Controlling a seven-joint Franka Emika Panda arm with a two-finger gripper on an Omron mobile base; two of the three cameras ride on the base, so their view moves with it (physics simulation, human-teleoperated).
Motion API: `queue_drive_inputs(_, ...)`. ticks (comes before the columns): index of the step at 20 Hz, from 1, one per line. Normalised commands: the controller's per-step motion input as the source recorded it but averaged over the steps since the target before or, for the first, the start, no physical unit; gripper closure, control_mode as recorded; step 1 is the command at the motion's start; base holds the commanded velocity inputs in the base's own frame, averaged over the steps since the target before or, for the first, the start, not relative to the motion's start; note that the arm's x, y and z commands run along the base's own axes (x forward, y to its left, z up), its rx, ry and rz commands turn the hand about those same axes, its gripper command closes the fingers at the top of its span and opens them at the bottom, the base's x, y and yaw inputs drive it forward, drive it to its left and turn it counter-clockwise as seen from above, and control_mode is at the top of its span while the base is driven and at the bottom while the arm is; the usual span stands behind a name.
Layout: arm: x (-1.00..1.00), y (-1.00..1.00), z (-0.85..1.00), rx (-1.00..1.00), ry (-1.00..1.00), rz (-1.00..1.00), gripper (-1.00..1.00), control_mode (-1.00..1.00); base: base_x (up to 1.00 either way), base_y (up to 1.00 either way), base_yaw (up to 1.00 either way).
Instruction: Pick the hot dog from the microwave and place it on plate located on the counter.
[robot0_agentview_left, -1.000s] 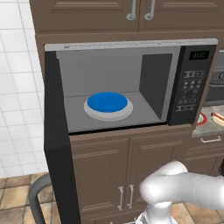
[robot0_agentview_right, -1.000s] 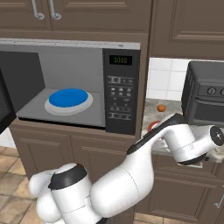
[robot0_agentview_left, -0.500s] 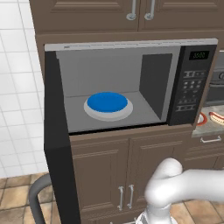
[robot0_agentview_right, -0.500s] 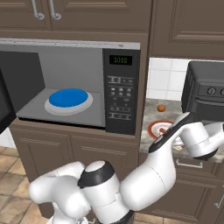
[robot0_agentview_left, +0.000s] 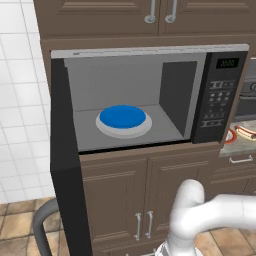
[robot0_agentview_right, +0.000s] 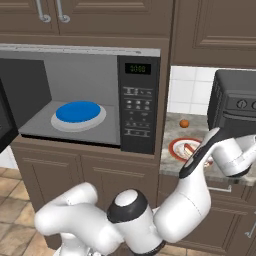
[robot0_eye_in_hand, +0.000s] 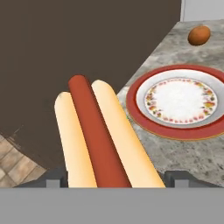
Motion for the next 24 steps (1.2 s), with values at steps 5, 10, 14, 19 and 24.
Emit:
queue_drive_inputs(5,0.38,0.0,-0.19,0.0,0.0,0.0,1.0,-1.0,0.0,0.0,0.0)
queue_drive_inputs(10,0.42,0.0,-0.13,0.0,0.0,0.02,1.0,-1.0,0.0,0.0,0.0)
queue_drive_inputs(14,0.53,0.0,-0.24,0.0,0.0,0.02,1.0,-1.0,0.0,0.0,0.0)
queue_drive_inputs(19,0.53,-0.03,-0.41,0.0,0.0,0.0,1.0,-1.0,0.0,0.0,0.0)
queue_drive_inputs(24,0.47,-0.22,-0.42,0.05,0.0,0.0,1.0,-1.0,0.0,0.0,0.0)
